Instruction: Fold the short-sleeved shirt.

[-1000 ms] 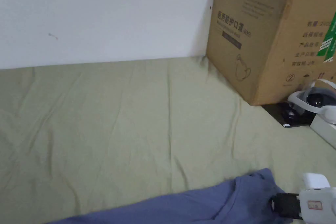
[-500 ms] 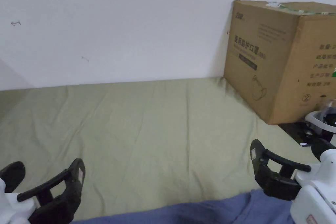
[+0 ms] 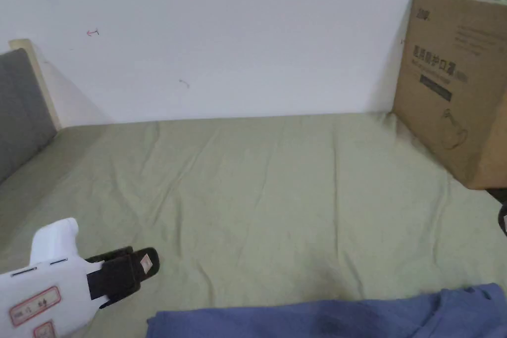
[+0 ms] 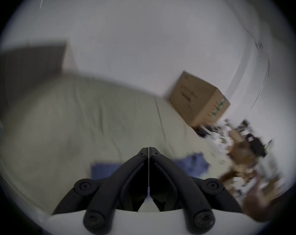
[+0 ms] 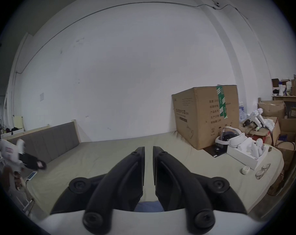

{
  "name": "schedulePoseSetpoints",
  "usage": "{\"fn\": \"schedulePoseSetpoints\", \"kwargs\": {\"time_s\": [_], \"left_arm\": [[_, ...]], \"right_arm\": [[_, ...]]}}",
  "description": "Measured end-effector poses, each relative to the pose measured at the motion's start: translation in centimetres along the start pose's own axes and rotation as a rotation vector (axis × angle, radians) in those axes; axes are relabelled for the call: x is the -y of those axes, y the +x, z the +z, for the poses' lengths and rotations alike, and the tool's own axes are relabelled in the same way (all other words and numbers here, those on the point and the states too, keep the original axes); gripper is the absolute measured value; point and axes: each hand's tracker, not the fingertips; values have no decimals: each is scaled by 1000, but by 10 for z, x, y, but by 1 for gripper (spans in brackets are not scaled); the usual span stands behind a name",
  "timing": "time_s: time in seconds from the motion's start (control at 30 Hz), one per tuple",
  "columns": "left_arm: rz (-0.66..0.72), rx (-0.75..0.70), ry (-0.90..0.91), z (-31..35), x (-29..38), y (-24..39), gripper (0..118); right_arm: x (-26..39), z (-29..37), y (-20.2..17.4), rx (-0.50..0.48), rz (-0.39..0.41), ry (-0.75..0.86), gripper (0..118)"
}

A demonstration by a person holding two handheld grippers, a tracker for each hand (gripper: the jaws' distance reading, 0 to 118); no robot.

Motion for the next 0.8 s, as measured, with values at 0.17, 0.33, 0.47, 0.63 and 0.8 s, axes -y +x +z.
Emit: {"fn": "schedulePoseSetpoints", "kwargs": {"time_s": [0.17, 0.33, 0.47, 0.63, 0.8], "left_arm": [[262, 80, -168, -28, 26, -108, 44], [463, 160, -195, -52, 66, -170, 117], [583, 223, -245, -87, 93, -219, 118], [723, 466, -282, -124, 98, -208, 118], [605, 397, -353, -156, 107, -191, 54]], "right_arm": [[8, -4, -11, 16, 60, -74, 11], [9, -13, -17, 6, 41, -164, 11], [5, -14, -21, -5, 53, -192, 11], [2, -20, -30, -12, 87, -238, 11], [1, -26, -33, -46, -28, -278, 11]]}}
